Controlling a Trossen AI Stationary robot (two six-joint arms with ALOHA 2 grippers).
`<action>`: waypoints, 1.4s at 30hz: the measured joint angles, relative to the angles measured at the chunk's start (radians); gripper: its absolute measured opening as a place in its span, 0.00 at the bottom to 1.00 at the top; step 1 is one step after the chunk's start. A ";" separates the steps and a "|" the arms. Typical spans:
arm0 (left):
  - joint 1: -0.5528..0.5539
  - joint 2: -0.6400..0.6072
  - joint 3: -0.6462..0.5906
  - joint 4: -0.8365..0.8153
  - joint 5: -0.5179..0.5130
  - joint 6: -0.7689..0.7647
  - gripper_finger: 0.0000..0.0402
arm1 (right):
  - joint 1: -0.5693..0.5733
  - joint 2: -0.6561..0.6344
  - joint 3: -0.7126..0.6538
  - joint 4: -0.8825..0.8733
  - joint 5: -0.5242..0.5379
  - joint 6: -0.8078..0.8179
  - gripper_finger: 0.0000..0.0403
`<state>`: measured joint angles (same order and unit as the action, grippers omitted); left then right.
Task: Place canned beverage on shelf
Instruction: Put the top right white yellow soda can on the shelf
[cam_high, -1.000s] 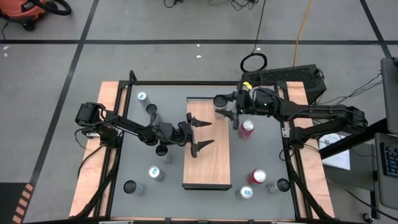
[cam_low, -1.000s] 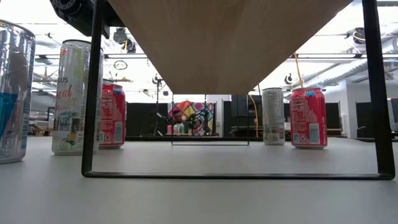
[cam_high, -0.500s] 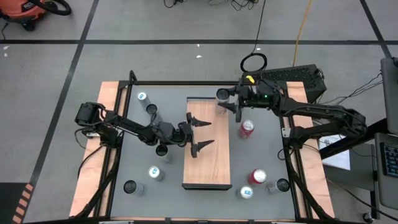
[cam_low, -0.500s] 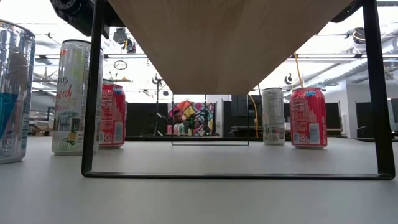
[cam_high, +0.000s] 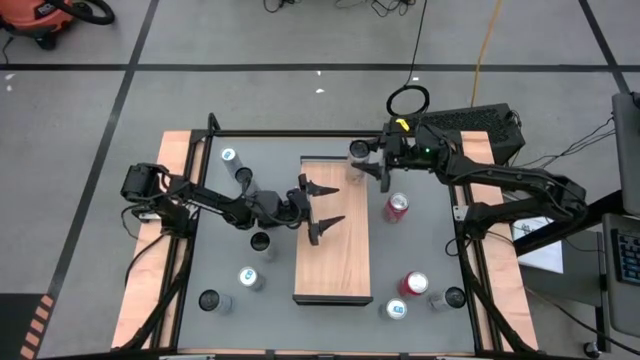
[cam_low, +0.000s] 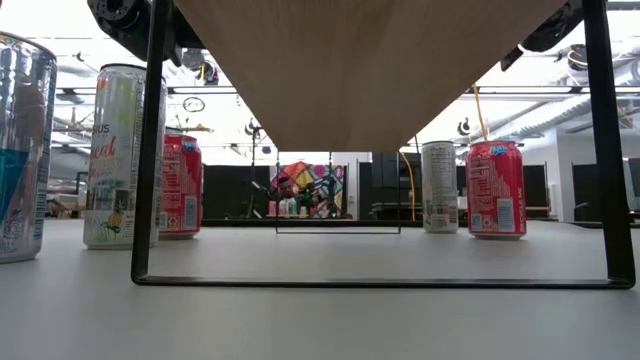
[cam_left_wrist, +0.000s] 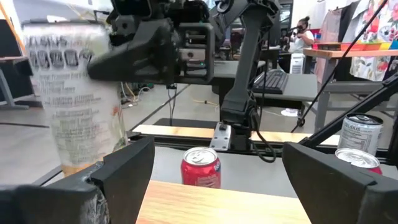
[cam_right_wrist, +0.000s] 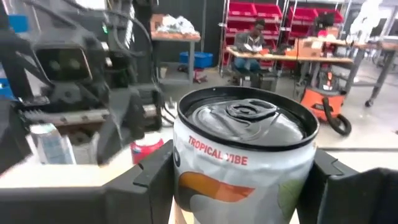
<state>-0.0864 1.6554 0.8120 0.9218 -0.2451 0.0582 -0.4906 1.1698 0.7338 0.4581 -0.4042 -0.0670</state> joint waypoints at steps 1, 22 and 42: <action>0.000 0.000 0.000 0.001 0.000 0.000 0.88 | -0.003 0.008 0.000 0.002 -0.001 -0.003 0.49; 0.000 0.000 0.000 -0.027 0.000 -0.003 0.88 | -0.040 0.034 0.001 0.032 -0.048 0.007 0.50; 0.000 0.000 0.000 -0.026 0.001 -0.001 0.88 | -0.040 0.035 0.001 0.038 -0.047 -0.043 0.65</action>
<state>-0.0868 1.6550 0.8120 0.8955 -0.2443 0.0574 -0.5308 1.2045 0.7345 0.4959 -0.4511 -0.1096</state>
